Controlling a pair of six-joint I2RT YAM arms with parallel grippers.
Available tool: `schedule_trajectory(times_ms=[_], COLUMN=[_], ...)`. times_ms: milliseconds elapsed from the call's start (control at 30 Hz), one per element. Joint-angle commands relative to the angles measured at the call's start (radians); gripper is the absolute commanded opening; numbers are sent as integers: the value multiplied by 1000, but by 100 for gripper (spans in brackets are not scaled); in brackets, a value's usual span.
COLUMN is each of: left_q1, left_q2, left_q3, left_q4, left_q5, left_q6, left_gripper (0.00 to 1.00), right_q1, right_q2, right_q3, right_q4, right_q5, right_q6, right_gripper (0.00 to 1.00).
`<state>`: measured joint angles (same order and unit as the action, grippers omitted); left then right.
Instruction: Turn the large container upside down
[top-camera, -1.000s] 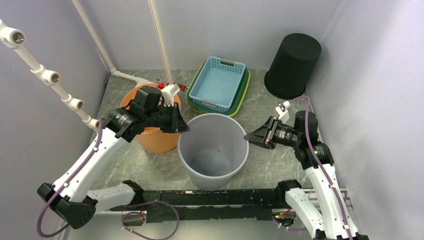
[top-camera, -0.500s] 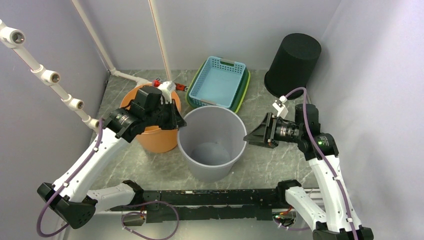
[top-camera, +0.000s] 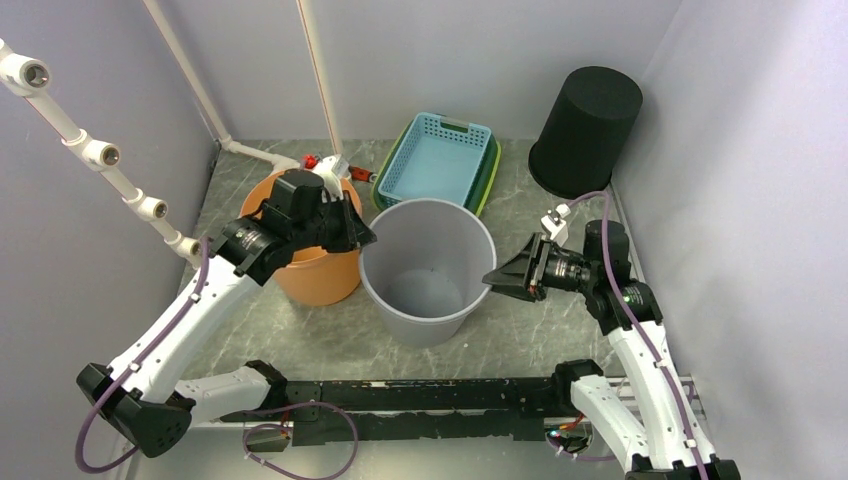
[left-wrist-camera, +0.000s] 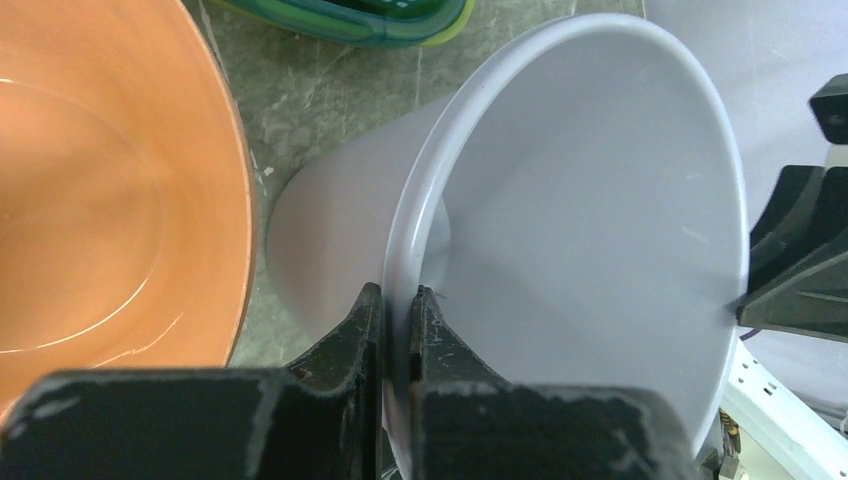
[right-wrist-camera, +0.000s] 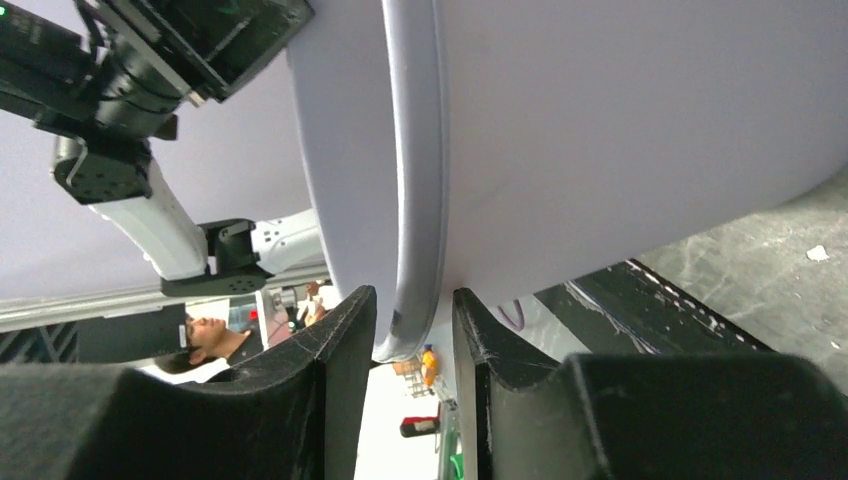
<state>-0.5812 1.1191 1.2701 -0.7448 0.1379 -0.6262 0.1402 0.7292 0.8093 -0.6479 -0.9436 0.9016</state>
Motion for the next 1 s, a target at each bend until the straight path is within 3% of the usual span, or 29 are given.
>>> schedule_trajectory(times_ms=[0,700,800,900,967], left_q1=[0,0,0,0,0], left_q2=[-26,-49,-43,-33,-26], left_q3=[-34,-68,-66,-66,-63], left_q4=[76,94,100,106,110], left_q5=[35,110,129,143,156], left_q6=[-36,-35,-31,-29,-29], left_gripper=[3,3,3,3,3], right_q1=[2,3,2,3,2], right_q2=[-8,-51,-44,-43,-38], right_q3=[16,-106,-103,-99,-92], right_q4=[161,397,401,401,395], right_q5=[-8,72,64,66,65], right_q6=[97,314,312,309,301], right_gripper=[36,22,22,33,34])
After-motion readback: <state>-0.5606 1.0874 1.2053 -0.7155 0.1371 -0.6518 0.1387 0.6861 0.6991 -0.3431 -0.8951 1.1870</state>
